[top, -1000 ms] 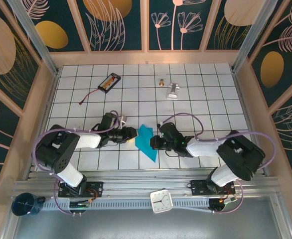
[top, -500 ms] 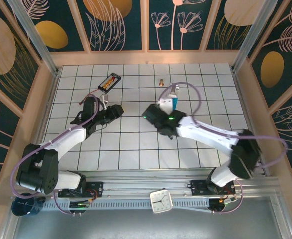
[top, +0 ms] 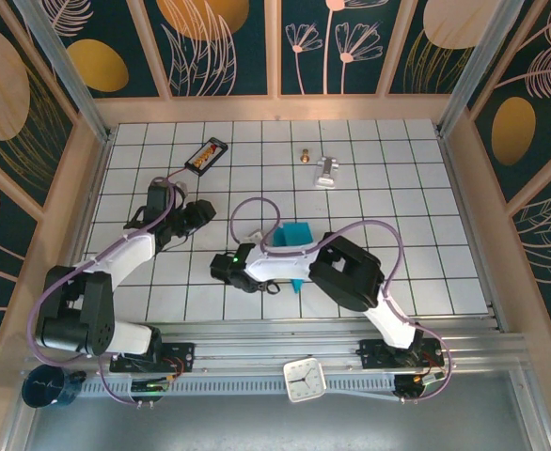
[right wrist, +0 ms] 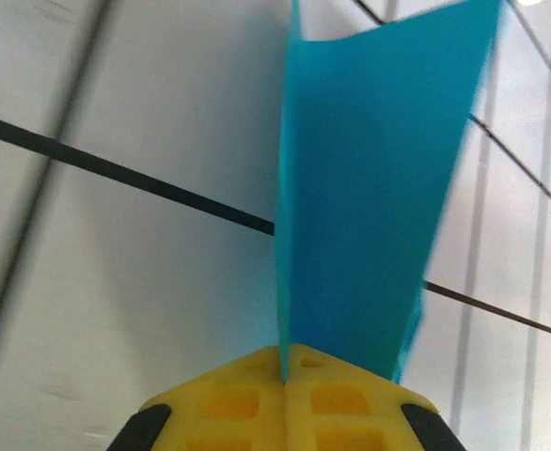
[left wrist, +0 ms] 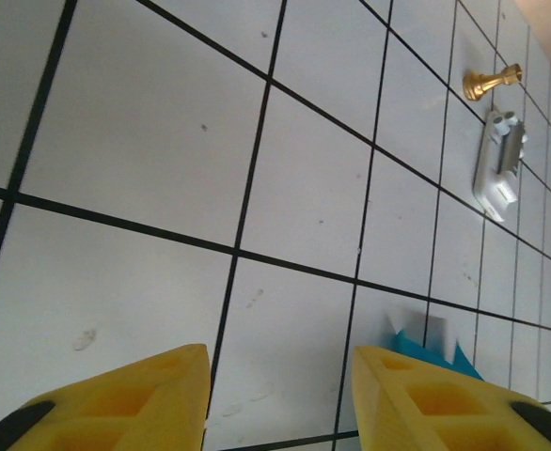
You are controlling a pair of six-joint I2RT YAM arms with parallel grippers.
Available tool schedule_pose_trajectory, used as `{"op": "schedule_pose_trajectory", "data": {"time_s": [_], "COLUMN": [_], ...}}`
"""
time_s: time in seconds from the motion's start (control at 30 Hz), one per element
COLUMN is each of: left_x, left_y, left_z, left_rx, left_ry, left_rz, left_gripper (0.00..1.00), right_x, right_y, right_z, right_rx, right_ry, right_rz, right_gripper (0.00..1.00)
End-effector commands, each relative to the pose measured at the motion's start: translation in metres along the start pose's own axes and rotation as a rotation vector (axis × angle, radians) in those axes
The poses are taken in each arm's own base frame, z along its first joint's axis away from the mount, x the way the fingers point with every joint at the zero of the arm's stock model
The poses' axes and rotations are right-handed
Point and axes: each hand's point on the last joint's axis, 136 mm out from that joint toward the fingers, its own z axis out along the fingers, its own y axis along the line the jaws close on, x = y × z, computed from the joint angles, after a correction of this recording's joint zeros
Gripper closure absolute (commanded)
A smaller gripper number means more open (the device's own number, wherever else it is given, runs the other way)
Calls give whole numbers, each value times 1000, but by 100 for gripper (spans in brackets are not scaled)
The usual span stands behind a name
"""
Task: Fold a paper plane with a square sheet of paper (pick it up from the middle)
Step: Turn over the paper at the center of the table, then perform the fifth fold on the wing at the bottom-center of the table.
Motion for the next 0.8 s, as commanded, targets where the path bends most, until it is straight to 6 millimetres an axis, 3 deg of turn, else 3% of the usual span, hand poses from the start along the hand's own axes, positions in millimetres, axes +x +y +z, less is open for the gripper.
{"op": "schedule_pose_trajectory", "data": {"time_s": [0.0, 0.13, 0.27, 0.37, 0.47, 0.63, 0.7, 0.77], "left_x": [-12, -3, 26, 63, 105, 160, 178, 191], "left_y": [0, -11, -21, -38, -68, -99, -111, -108], "left_z": [-4, -10, -21, -24, -20, 2, 12, 26], "left_rx": [-29, 30, 149, 210, 299, 351, 372, 332], "left_ry": [-21, 21, 68, 123, 212, 358, 419, 471], "left_rz": [38, 20, -68, -59, -48, 13, 33, 42], "left_gripper": [55, 54, 54, 55, 59, 68, 71, 77], "right_x": [-28, -58, -59, -52, -37, -15, -11, -9], "right_y": [35, 43, 28, 5, -30, -80, -87, -89], "right_z": [-9, -44, -91, -112, -93, -39, -27, -18], "right_rx": [-141, -316, -615, -874, -1018, -971, -952, -935], "right_ry": [-41, -101, -147, -162, -151, -131, -121, -108], "right_rz": [47, 125, 243, 363, 516, 687, 703, 708], "right_gripper": [85, 70, 67, 66, 66, 69, 69, 69]}}
